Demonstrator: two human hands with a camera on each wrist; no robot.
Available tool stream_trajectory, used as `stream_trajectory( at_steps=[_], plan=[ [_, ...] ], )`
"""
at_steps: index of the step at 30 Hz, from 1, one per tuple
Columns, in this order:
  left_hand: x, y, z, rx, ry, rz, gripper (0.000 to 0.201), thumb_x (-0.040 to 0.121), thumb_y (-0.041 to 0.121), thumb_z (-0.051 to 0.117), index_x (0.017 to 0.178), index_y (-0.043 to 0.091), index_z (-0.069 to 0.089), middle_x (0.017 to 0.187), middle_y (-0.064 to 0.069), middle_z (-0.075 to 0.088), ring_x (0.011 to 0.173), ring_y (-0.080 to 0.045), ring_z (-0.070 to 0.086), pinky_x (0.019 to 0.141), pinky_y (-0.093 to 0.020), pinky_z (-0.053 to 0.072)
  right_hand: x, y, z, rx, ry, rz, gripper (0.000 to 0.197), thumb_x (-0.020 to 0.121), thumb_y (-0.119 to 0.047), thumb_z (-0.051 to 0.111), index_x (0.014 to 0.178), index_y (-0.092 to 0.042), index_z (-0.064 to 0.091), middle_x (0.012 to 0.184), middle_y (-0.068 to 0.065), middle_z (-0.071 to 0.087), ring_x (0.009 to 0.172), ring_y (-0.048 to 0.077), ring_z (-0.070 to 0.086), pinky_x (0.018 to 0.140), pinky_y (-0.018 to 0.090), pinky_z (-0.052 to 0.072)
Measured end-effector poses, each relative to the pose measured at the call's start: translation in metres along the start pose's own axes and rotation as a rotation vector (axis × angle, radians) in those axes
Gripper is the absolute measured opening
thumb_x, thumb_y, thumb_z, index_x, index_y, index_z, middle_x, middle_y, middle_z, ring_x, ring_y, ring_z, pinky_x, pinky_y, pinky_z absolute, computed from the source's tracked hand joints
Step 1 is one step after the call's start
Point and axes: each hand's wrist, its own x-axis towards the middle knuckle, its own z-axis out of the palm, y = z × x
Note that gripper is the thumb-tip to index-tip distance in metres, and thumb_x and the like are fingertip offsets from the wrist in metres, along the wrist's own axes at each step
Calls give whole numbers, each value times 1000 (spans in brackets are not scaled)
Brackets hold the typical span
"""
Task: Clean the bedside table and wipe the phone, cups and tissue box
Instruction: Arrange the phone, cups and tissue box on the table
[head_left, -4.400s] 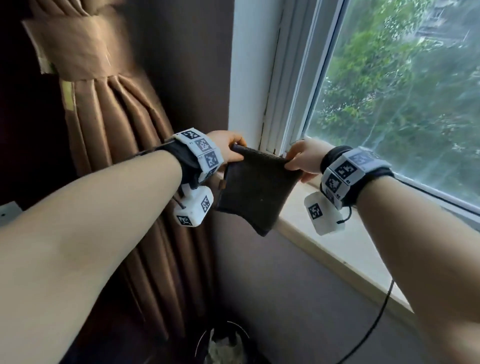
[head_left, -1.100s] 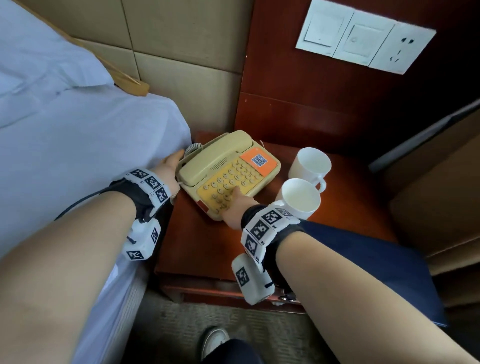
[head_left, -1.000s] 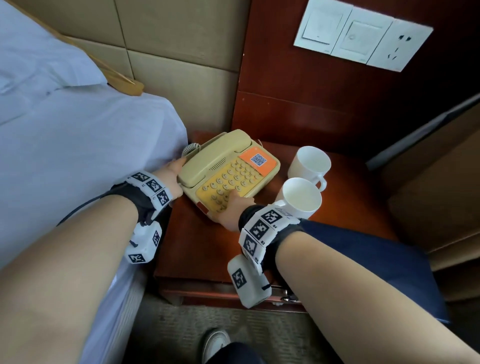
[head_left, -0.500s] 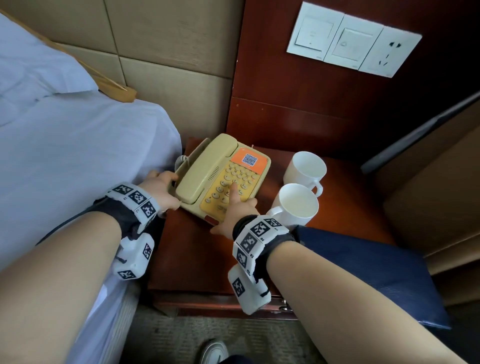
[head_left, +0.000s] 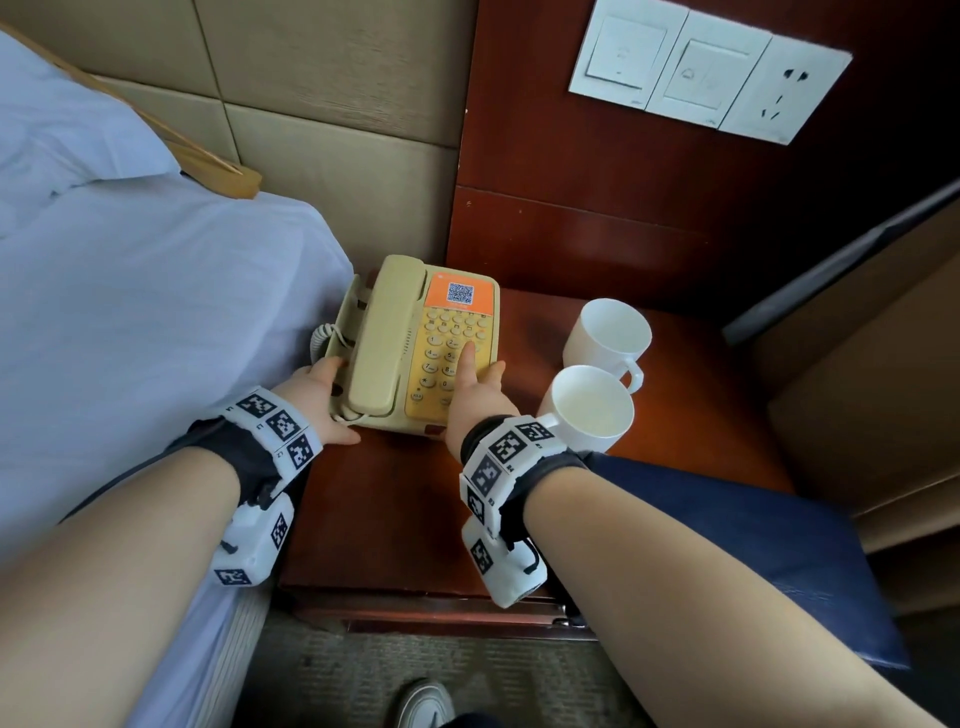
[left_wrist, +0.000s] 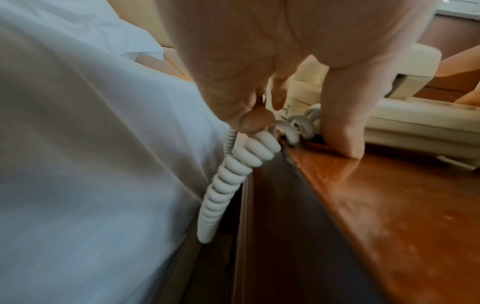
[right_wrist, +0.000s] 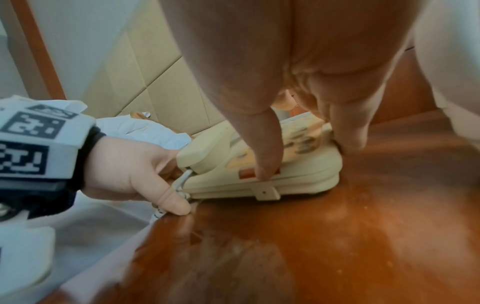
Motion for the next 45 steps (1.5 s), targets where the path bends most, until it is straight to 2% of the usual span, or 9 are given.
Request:
stream_trajectory(
  at_steps=[10, 18, 26, 29, 32, 35, 38, 41, 45],
  plan=[
    [15, 9, -8, 186, -47, -12, 79, 75, 43, 72, 136, 9, 36, 132, -14, 40, 116, -27, 50, 95, -31, 42, 20, -11, -5, -33, -24, 8, 106, 82, -5, 59, 142, -33, -25, 153, 18, -18, 142, 33, 9, 105, 52, 32],
    [31, 20, -13, 241, -29, -15, 70, 78, 46, 67, 133, 13, 40, 128, -12, 41, 108, -27, 54, 91, -33, 46, 32, -14, -19, 82, 1, 39, 98, 86, -14, 57, 145, -33, -19, 155, 15, -9, 137, 36, 22, 108, 49, 29],
    [11, 30, -18, 283, -33, -83, 75, 76, 41, 71, 135, 14, 35, 131, -13, 36, 114, -29, 50, 94, -35, 45, 0, -10, -36, -94, -21, -103, 99, 84, 0, 55, 145, -24, -19, 156, 12, 0, 138, 32, 27, 103, 46, 36],
    [-9, 38, -26, 251, 71, -91, 88, 72, 37, 76, 140, 16, 24, 140, -12, 28, 126, -33, 38, 103, -40, 39, -30, -1, -59, -161, 64, -270, 80, 91, -5, 49, 149, -19, -5, 146, 13, 34, 125, 29, 46, 95, 38, 45],
    [-34, 59, -35, 129, 196, -12, 86, 73, 37, 74, 140, 18, 24, 143, -12, 27, 130, -31, 33, 106, -38, 32, -62, 21, -86, -173, 204, -445, 51, 96, -16, 43, 145, -17, 27, 136, 6, 50, 120, 23, 51, 96, 30, 45],
    [-55, 89, -30, 113, 145, 159, 76, 78, 38, 70, 139, 22, 29, 145, -6, 28, 134, -28, 30, 108, -38, 30, -73, 61, -112, 27, 292, -487, 37, 93, -8, 43, 128, -18, 53, 122, 2, 60, 111, 18, 57, 83, 18, 42],
    [-65, 117, -9, 93, 41, 300, 75, 80, 33, 69, 142, 26, 27, 149, -2, 24, 136, -25, 27, 113, -38, 28, -55, 114, -122, 0, 284, -372, 52, 87, 3, 43, 132, -24, 49, 134, 1, 49, 122, 20, 50, 95, 22, 41],
    [-63, 145, 10, 120, -51, 401, 84, 78, 30, 71, 144, 30, 19, 152, 2, 18, 140, -23, 21, 114, -37, 24, -35, 148, -115, -263, 221, -247, 71, 87, 2, 44, 146, -32, 22, 156, -3, 9, 143, 24, 15, 114, 38, 25],
    [-49, 175, 22, 135, -80, 441, 96, 72, 36, 75, 146, 31, 13, 152, 4, 17, 139, -23, 23, 112, -39, 29, -16, 149, -111, -536, 130, -222, 98, 84, 7, 51, 145, -38, -11, 154, -8, -25, 144, 18, -14, 113, 47, 27]
  ],
)
